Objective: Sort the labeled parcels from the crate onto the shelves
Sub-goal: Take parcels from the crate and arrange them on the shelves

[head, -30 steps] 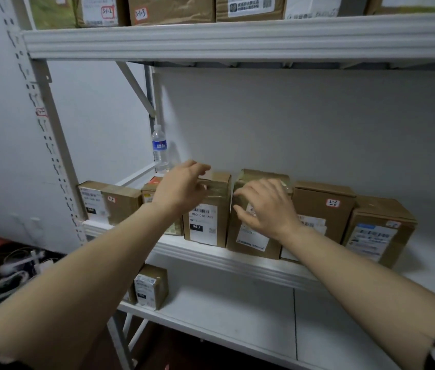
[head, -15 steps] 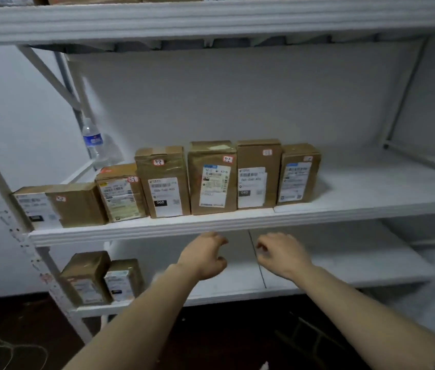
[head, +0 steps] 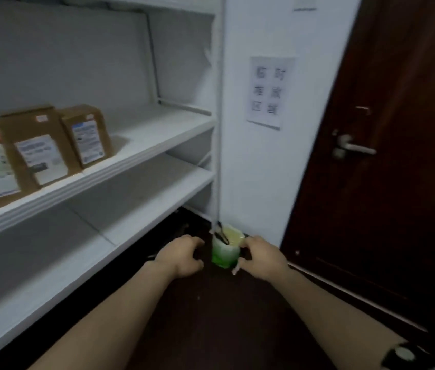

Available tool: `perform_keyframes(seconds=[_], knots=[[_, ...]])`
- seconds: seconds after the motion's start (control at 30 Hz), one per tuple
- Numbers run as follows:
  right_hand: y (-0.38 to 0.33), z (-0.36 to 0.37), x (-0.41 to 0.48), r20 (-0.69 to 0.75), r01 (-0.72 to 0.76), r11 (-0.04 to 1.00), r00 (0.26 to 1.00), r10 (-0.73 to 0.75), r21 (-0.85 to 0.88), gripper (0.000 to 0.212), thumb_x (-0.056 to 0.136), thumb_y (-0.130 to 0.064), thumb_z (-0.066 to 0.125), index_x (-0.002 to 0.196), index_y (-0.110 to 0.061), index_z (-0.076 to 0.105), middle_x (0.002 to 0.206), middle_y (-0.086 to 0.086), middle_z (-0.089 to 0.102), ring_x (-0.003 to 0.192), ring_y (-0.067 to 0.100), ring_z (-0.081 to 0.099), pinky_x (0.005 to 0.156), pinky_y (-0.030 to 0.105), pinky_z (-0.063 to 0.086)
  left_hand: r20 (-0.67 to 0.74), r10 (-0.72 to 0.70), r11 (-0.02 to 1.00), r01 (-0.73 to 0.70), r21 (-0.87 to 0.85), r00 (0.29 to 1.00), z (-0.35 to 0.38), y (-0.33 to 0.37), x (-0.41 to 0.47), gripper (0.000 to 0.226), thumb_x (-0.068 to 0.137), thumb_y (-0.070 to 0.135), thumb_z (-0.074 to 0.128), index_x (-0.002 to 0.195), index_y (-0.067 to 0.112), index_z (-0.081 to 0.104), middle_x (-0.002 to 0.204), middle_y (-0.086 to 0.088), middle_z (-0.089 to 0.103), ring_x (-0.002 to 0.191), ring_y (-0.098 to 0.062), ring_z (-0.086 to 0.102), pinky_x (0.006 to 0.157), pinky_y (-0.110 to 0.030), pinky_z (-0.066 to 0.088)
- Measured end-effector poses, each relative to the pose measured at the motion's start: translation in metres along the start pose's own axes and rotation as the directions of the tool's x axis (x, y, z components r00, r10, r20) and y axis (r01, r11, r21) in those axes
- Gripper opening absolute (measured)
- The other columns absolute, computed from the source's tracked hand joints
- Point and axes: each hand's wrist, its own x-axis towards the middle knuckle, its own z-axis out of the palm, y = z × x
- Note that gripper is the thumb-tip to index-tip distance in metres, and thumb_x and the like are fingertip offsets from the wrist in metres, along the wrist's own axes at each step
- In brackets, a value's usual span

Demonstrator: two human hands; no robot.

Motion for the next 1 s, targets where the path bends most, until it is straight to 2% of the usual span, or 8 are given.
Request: perform_keyframes(seconds=[0.07, 0.2, 0.3, 0.43, 0.57, 0.63, 0.87, 1.0], knots=[[0.048, -0.014, -0.041, -0.07, -0.084, 0.996, 0.994, 0.085, 0.015, 0.049, 0.086, -0.038, 0.057, 0.132, -0.022, 0.048, 0.134, 0.004, 0.049, 0.121, 0.024, 0.05, 0.099, 0.029, 0.04, 0.049, 0.1, 0.994, -0.101, 0.033, 0.994, 0.017, 0.059, 0.005, 0.06, 0.085, 0.027, 0.06, 0.141, 0.018, 0.042, 0.14, -0.004, 0.049, 0.127, -0.02, 0.048, 0.103, -0.031, 0.04], [0.144, -0.031, -0.138, -0.15, -0.252, 0.967, 0.956, 0.253, 0.027, 0.049, 0.088, -0.04, 0.055, 0.133, -0.021, 0.048, 0.133, 0.004, 0.049, 0.125, 0.025, 0.043, 0.105, 0.033, 0.031, 0.123, 0.24, 0.967, -0.248, 0.062, 0.963, 0.061, 0.183, 0.009, 0.058, 0.085, 0.026, 0.06, 0.14, 0.018, 0.043, 0.137, -0.002, 0.053, 0.124, -0.017, 0.051, 0.1, -0.024, 0.041], [0.228, -0.041, -0.237, -0.183, -0.439, 0.894, 0.875, 0.449, 0.095, 0.049, 0.088, -0.04, 0.056, 0.133, -0.02, 0.049, 0.132, 0.004, 0.049, 0.126, 0.024, 0.043, 0.107, 0.034, 0.032, 0.211, 0.38, 0.916, -0.399, 0.051, 0.901, 0.114, 0.294, -0.003, 0.056, 0.085, 0.022, 0.061, 0.139, 0.017, 0.045, 0.135, -0.001, 0.056, 0.122, -0.014, 0.053, 0.101, -0.021, 0.04], [0.324, -0.053, -0.372, -0.243, -0.641, 0.737, 0.696, 0.676, 0.213, 0.049, 0.088, -0.039, 0.056, 0.132, -0.02, 0.05, 0.133, 0.005, 0.049, 0.124, 0.024, 0.046, 0.102, 0.029, 0.034, 0.304, 0.574, 0.789, -0.613, 0.044, 0.761, 0.184, 0.428, -0.035, 0.052, 0.087, 0.025, 0.061, 0.138, 0.022, 0.047, 0.134, 0.003, 0.056, 0.121, -0.011, 0.053, 0.098, -0.021, 0.041], [0.389, -0.064, -0.47, -0.272, -0.74, 0.563, 0.493, 0.826, 0.367, 0.047, 0.091, -0.038, 0.055, 0.134, -0.02, 0.048, 0.136, 0.003, 0.045, 0.126, 0.021, 0.044, 0.1, 0.031, 0.038, 0.37, 0.684, 0.661, -0.749, 0.05, 0.628, 0.235, 0.529, -0.065, 0.046, 0.086, 0.027, 0.059, 0.132, 0.026, 0.053, 0.128, 0.005, 0.059, 0.116, -0.01, 0.055, 0.096, -0.025, 0.045], [0.413, -0.064, -0.504, -0.263, -0.766, 0.485, 0.409, 0.874, 0.422, 0.046, 0.093, -0.035, 0.054, 0.136, -0.019, 0.046, 0.137, 0.002, 0.043, 0.125, 0.021, 0.043, 0.099, 0.032, 0.04, 0.392, 0.727, 0.592, -0.804, 0.059, 0.564, 0.254, 0.572, -0.075, 0.043, 0.086, 0.026, 0.058, 0.129, 0.024, 0.057, 0.126, 0.003, 0.061, 0.116, -0.013, 0.057, 0.096, -0.027, 0.045], [0.479, -0.051, -0.586, -0.256, -0.796, 0.247, 0.12, 0.959, 0.553, 0.044, 0.092, -0.028, 0.055, 0.135, -0.018, 0.046, 0.135, 0.004, 0.043, 0.119, 0.022, 0.047, 0.093, 0.033, 0.046, 0.494, 0.795, 0.408, -0.913, -0.004, 0.353, 0.328, 0.703, -0.08, 0.047, 0.089, 0.026, 0.057, 0.135, 0.019, 0.051, 0.133, -0.001, 0.055, 0.12, -0.016, 0.053, 0.095, -0.024, 0.042], [0.519, -0.059, -0.611, -0.261, -0.807, 0.079, -0.095, 0.961, 0.585, 0.04, 0.091, -0.026, 0.055, 0.129, -0.016, 0.049, 0.133, 0.006, 0.044, 0.118, 0.024, 0.047, 0.093, 0.033, 0.045, 0.475, 0.849, 0.311, -0.946, -0.095, 0.231, 0.363, 0.773, -0.071, 0.048, 0.087, 0.022, 0.058, 0.134, 0.017, 0.052, 0.134, -0.003, 0.054, 0.121, -0.018, 0.052, 0.094, -0.026, 0.042]])
